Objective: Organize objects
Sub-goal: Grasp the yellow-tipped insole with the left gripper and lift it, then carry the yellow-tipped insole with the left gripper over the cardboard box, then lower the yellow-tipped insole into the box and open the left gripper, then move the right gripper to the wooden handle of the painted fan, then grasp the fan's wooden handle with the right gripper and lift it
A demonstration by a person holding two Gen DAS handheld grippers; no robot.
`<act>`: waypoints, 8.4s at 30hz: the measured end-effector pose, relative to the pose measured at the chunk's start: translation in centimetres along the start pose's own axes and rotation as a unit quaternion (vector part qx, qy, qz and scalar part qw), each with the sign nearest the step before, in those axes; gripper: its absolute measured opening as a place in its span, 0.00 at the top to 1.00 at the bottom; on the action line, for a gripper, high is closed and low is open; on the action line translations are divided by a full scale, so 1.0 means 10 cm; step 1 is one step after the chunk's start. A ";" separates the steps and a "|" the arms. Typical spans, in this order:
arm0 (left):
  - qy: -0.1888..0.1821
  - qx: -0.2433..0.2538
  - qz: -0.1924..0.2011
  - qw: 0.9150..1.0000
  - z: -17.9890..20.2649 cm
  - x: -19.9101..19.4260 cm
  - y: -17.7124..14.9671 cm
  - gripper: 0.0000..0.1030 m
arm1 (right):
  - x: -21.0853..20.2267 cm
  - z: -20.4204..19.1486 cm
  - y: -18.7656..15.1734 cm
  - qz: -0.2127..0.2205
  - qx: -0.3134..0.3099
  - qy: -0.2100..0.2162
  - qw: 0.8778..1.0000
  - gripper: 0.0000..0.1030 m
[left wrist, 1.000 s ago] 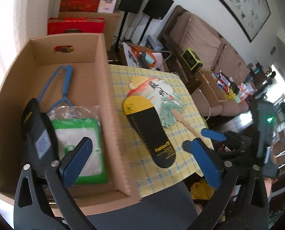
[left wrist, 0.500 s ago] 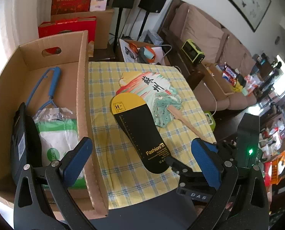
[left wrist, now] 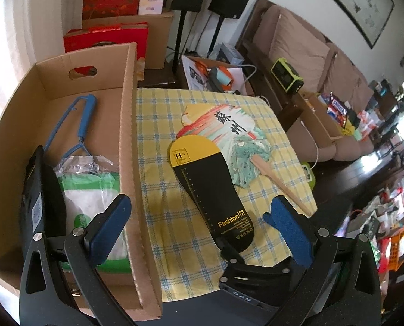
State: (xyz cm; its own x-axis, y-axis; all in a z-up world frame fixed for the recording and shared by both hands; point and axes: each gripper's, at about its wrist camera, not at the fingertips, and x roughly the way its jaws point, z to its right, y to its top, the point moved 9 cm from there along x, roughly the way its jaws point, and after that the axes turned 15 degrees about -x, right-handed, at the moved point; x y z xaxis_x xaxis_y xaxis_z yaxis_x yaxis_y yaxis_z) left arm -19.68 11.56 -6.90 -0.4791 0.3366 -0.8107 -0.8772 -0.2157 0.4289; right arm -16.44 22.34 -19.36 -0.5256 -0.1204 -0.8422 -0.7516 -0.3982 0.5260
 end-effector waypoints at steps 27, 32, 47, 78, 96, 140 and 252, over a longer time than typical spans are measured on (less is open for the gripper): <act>-0.071 -0.009 -0.058 0.996 0.48 0.18 -0.35 0.01 | -0.25 0.54 -0.30 0.000 0.138 0.092 0.986 0.31; -0.081 -0.032 -0.091 0.992 0.53 0.46 -0.50 0.09 | -0.31 0.61 -0.37 -0.001 0.143 0.091 0.985 0.31; -0.128 -0.080 -0.178 0.972 0.61 1.00 -0.84 0.69 | -0.51 0.53 -0.34 0.016 0.130 0.094 0.987 0.31; -0.160 -0.143 -0.019 0.977 -0.57 -0.55 0.26 0.85 | -1.27 -0.80 1.17 0.113 -0.037 0.117 0.986 0.31; -0.087 -0.224 0.001 0.971 -2.10 -0.59 0.17 0.82 | -0.34 -1.94 1.33 0.016 -0.137 0.148 0.979 0.56; 0.023 -0.063 0.091 0.994 -1.39 -0.93 0.18 0.07 | -1.10 -0.57 1.17 0.079 -0.013 0.063 0.995 0.17; -0.194 -0.185 -0.153 0.951 0.46 1.46 -0.47 0.32 | -0.16 0.83 0.13 0.060 0.073 0.168 0.981 0.93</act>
State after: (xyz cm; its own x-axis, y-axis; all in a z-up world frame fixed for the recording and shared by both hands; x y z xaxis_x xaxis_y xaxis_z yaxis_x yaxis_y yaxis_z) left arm -22.68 21.69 -18.87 -0.2408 0.7329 -0.6363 -0.9412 -0.3363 -0.0312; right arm -19.83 29.58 -16.34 -0.4717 -0.4610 -0.7517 -0.7536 -0.2319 0.6151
